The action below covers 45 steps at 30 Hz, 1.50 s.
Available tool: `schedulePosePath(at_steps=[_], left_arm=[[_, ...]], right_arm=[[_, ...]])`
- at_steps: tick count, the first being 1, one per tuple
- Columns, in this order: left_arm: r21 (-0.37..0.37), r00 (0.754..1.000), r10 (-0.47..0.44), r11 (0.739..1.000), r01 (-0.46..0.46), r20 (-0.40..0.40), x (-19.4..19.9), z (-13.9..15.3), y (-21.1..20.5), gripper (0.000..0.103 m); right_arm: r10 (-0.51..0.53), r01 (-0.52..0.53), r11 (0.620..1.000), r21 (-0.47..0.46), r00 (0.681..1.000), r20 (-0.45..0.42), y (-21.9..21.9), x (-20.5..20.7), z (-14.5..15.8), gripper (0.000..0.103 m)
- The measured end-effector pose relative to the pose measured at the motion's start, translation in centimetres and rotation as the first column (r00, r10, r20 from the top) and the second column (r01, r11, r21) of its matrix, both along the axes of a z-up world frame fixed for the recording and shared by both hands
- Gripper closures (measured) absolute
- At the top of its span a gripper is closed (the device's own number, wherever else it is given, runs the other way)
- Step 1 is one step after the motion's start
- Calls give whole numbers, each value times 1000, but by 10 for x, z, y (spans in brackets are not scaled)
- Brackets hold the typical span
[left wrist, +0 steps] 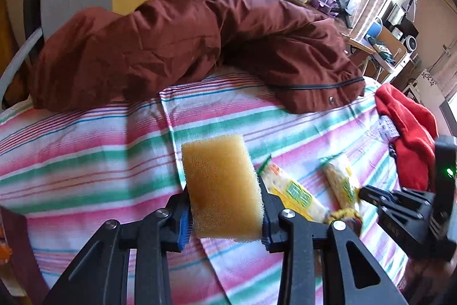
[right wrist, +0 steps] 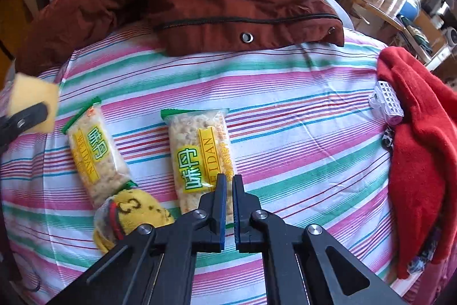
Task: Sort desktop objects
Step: 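Grasp the yellow sponge with the left tool while the right tool grasps a WEIDAN cracker packet, then carry the sponge with the left tool while the right tool carries the cracker packet to the tray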
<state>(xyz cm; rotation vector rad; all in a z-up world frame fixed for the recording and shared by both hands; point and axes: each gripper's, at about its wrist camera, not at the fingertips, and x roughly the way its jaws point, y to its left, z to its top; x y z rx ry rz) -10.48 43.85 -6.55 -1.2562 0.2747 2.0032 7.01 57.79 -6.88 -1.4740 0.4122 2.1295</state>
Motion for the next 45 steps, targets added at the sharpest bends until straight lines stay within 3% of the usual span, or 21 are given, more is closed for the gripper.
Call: schedulePosePath(at_steps=[2, 3, 4, 5, 9, 13, 15, 17, 23, 31, 36, 45], left_arm=[[1, 1000, -9, 1000, 9, -3, 7, 5, -6, 66], [6, 1000, -8, 1000, 8, 0, 9, 8, -10, 67], [15, 1000, -8, 1000, 8, 5, 13, 12, -14, 67], [30, 1000, -9, 1000, 8, 10, 17, 17, -21, 67], [68, 1000, -12, 998, 11, 2, 30, 33, -40, 66], [83, 1000, -16, 996, 18, -23, 44, 49, -57, 66], [90, 998, -28, 995, 32, -47, 54, 59, -65, 66], [102, 997, -28, 994, 35, -65, 62, 69, -75, 66], [106, 982, 9, 994, 12, -189, 82, 96, -119, 66], [76, 944, 110, 993, -91, -312, 94, 107, -185, 66], [69, 923, 178, 984, -165, -340, 98, 104, -225, 66], [66, 912, 250, 968, -242, -326, 105, 92, -278, 66]], right_arm=[[-26, 25, 999, -24, 999, -25, 3, 3, 2, 91], [-40, 39, 999, -34, 998, -43, 6, 5, 3, 74], [-52, 49, 997, -57, 997, -60, 8, 6, 4, 36], [-62, 55, 994, -93, 995, -79, 10, 7, 3, 10], [-48, 39, 997, -72, 991, -125, 2, 6, 11, 11], [2, -2, 1000, 6, 995, -101, 6, -15, 2, 15], [35, -33, 999, 31, 998, -54, 26, -11, -22, 25], [42, -42, 999, 17, 999, -17, 26, -27, -32, 54], [4, -3, 999, 41, 999, -32, 31, -22, -20, 57], [-64, 80, 992, 97, 985, -160, 39, -7, 12, 57], [-76, 105, 987, 126, 974, -215, 35, -1, 21, 57], [-93, 126, 985, 120, 963, -254, 27, 5, 38, 57]])
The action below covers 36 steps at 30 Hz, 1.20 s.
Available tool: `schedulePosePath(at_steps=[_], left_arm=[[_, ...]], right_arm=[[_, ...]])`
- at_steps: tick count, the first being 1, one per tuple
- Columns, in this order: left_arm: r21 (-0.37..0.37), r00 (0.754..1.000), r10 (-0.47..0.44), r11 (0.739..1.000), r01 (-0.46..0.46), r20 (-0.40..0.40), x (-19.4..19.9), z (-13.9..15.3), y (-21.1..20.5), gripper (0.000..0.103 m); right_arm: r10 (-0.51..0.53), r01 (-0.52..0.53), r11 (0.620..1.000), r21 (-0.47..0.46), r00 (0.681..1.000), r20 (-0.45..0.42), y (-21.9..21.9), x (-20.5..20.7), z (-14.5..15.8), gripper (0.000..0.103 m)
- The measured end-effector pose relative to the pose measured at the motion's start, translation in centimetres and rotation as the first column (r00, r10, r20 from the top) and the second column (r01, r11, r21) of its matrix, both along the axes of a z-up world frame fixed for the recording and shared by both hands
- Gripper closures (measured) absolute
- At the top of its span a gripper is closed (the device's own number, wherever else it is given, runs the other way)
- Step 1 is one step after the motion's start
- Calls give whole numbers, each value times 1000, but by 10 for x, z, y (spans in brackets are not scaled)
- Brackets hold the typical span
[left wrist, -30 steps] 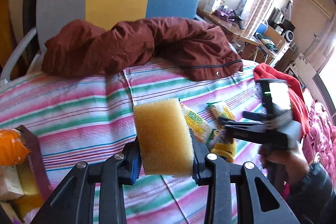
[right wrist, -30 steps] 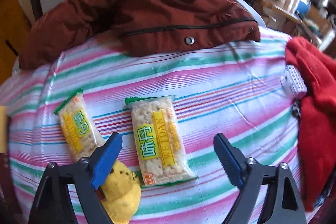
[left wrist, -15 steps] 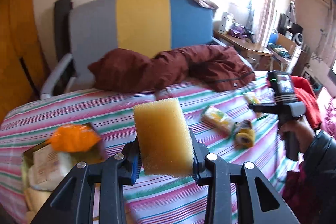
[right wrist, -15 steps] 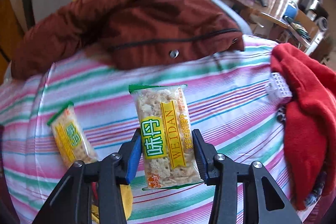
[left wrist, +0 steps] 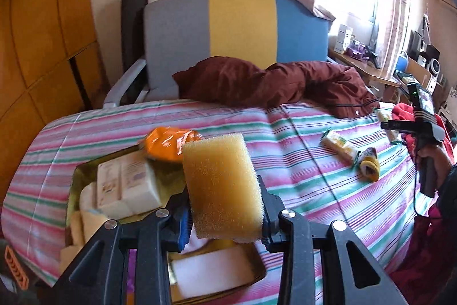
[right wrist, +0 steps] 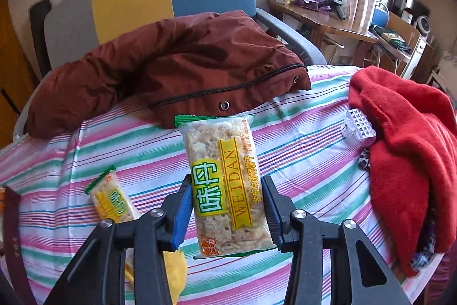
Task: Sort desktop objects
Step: 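Carry the sponge with the left tool while the right tool carries the cracker packet to the tray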
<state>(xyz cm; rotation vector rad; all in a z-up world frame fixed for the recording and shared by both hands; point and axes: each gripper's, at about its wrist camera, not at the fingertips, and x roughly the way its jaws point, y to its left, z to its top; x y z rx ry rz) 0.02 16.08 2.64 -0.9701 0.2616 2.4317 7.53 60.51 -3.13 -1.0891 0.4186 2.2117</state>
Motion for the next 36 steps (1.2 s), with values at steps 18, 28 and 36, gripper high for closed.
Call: schedulePosePath(at_steps=[18, 28, 36], left_arm=[[57, 990, 127, 990, -130, 52, -8, -22, -75, 66], [60, 979, 193, 979, -197, 73, -18, -35, -107, 66], [78, 966, 218, 970, -230, 135, -33, -51, -124, 65]], right_arm=[[333, -331, 942, 52, 941, -56, -151, -18, 56, 57], [605, -617, 783, -79, 785, -136, -291, -53, 48, 57], [679, -697, 701, -154, 718, -156, -357, -82, 37, 57]])
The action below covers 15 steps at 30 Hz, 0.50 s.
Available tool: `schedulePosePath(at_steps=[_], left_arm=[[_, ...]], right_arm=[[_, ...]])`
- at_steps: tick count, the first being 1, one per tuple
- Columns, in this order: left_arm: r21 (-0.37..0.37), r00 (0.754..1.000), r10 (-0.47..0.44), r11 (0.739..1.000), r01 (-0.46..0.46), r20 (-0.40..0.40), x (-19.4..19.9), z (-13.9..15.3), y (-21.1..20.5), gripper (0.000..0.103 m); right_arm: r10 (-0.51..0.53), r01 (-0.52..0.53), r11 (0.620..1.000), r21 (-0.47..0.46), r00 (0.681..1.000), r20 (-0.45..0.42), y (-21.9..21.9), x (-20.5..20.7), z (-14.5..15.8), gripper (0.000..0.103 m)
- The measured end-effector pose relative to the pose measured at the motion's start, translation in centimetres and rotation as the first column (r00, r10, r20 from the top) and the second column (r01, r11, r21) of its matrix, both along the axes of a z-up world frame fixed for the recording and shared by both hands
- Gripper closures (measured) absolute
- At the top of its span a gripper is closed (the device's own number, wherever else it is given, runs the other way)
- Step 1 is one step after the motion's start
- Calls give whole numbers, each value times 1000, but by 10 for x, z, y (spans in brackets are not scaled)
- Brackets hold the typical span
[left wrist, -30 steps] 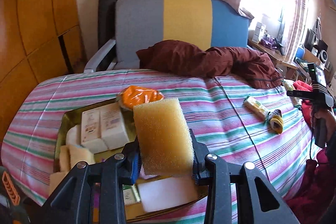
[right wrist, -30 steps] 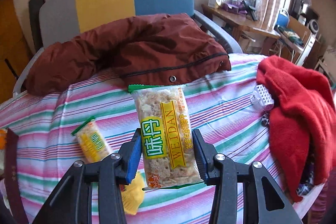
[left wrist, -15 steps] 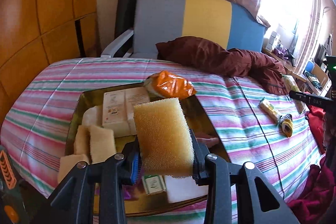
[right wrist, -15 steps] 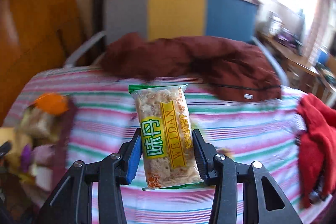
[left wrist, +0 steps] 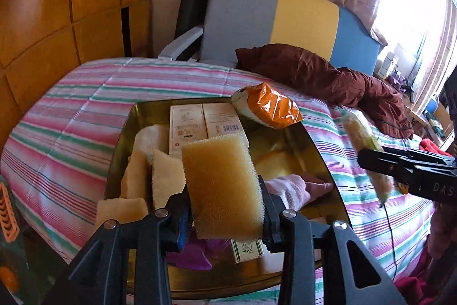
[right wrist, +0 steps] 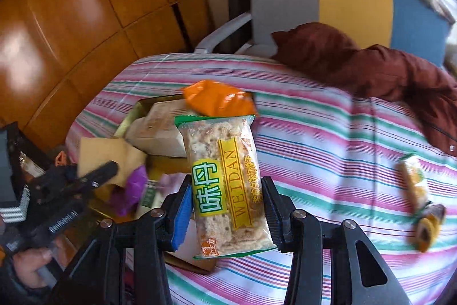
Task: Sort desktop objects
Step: 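Carry the sponge with the left tool while the right tool carries the cracker packet to the tray, then release the sponge and the cracker packet into the tray with both tools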
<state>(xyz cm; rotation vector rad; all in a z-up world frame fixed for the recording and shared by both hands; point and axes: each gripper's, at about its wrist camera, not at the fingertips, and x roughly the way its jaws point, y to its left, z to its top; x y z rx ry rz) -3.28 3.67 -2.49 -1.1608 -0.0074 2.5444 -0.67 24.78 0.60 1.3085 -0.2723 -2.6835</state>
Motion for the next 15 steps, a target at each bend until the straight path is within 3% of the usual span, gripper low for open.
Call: schedulePosePath(at_steps=[5, 11, 13, 15], left_arm=[[106, 996, -1, 994, -8, 84, -9, -12, -12, 49], [153, 996, 8, 988, -22, 91, -9, -13, -22, 47], [153, 997, 19, 988, -30, 77, -8, -12, -25, 47], [61, 997, 76, 995, -78, 35, -6, -12, -25, 48]], right_arm=[[16, -14, 996, -92, 1000, 17, -16, -22, -8, 54], [28, -24, 995, -99, 999, 38, -26, -24, -20, 53], [28, -23, 995, -99, 998, 52, -25, -22, -25, 53], [21, -15, 995, -97, 998, 62, -22, -18, -29, 53]])
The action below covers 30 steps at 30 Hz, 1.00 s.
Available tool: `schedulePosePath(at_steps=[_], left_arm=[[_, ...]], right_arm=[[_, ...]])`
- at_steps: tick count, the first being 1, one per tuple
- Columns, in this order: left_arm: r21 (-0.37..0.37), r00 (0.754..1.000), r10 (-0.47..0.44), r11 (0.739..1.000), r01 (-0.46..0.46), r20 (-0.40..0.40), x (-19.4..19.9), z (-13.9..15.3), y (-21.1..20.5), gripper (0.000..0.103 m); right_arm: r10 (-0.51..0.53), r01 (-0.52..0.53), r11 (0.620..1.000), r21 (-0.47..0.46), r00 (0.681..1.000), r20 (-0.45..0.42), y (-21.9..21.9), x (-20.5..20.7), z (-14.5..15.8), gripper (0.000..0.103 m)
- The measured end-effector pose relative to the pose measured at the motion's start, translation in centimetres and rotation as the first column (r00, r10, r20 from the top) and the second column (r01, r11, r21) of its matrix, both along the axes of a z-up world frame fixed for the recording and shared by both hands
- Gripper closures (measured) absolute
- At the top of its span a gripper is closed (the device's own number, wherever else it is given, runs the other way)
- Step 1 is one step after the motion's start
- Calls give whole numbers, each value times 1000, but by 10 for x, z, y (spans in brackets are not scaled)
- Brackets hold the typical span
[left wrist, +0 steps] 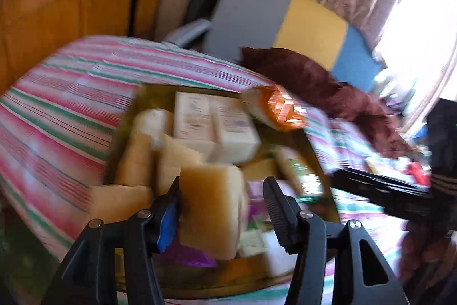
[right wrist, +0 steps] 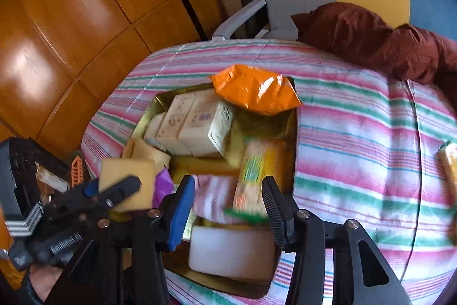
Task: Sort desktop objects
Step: 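Release the sponge and the cracker packet into the tray with both tools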
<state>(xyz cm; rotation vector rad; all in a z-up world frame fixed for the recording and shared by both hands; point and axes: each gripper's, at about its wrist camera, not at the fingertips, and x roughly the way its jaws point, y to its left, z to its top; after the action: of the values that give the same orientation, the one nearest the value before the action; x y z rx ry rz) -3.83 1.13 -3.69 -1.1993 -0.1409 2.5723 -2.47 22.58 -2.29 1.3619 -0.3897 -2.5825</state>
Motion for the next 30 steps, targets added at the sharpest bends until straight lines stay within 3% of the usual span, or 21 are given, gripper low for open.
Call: schedulePosePath(at_steps=[2, 4, 7, 9, 11, 15, 17, 19, 21, 25, 30], left_arm=[[-35, 999, 35, 999, -35, -2, -2, -3, -5, 49], [2, 999, 49, 999, -49, 14, -3, -6, -14, 49], [9, 998, 57, 998, -57, -17, 3, -7, -19, 49], [-27, 998, 41, 999, -43, -43, 8, -9, -14, 50], [-50, 1000, 3, 999, -4, -30, 11, -15, -7, 53], [8, 993, -116, 993, 116, -2, 20, -20, 11, 54], [36, 977, -210, 977, 209, 37, 22, -28, 28, 54], [-16, 977, -207, 978, 208, 56, 24, -36, 37, 56], [-4, 975, -203, 979, 204, 96, 21, -41, 38, 56], [74, 973, -216, 975, 210, 80, 25, -24, 24, 53], [108, 974, -226, 969, 222, 21, 34, -5, 11, 53]], right_arm=[[-9, 9, 1000, 4, 1000, 6, 5, 5, -1, 53], [-23, 23, 1000, -4, 1000, 11, 12, 10, -2, 49], [-42, 42, 999, -18, 999, 23, 19, 17, -5, 48], [-47, 47, 999, -15, 998, 29, 22, 23, -6, 48], [-51, 51, 999, -1, 998, 31, 24, 27, -7, 47], [-60, 60, 998, 9, 997, 44, 31, 35, -9, 45], [-69, 69, 998, 13, 996, 49, 34, 38, -11, 45], [-80, 79, 997, 14, 996, 50, 38, 41, -11, 45], [-90, 89, 996, 13, 995, 46, 42, 45, -10, 45], [-113, 112, 994, 15, 993, 36, 55, 52, -5, 41], [-162, 162, 987, 2, 986, 39, 77, 57, -3, 38]])
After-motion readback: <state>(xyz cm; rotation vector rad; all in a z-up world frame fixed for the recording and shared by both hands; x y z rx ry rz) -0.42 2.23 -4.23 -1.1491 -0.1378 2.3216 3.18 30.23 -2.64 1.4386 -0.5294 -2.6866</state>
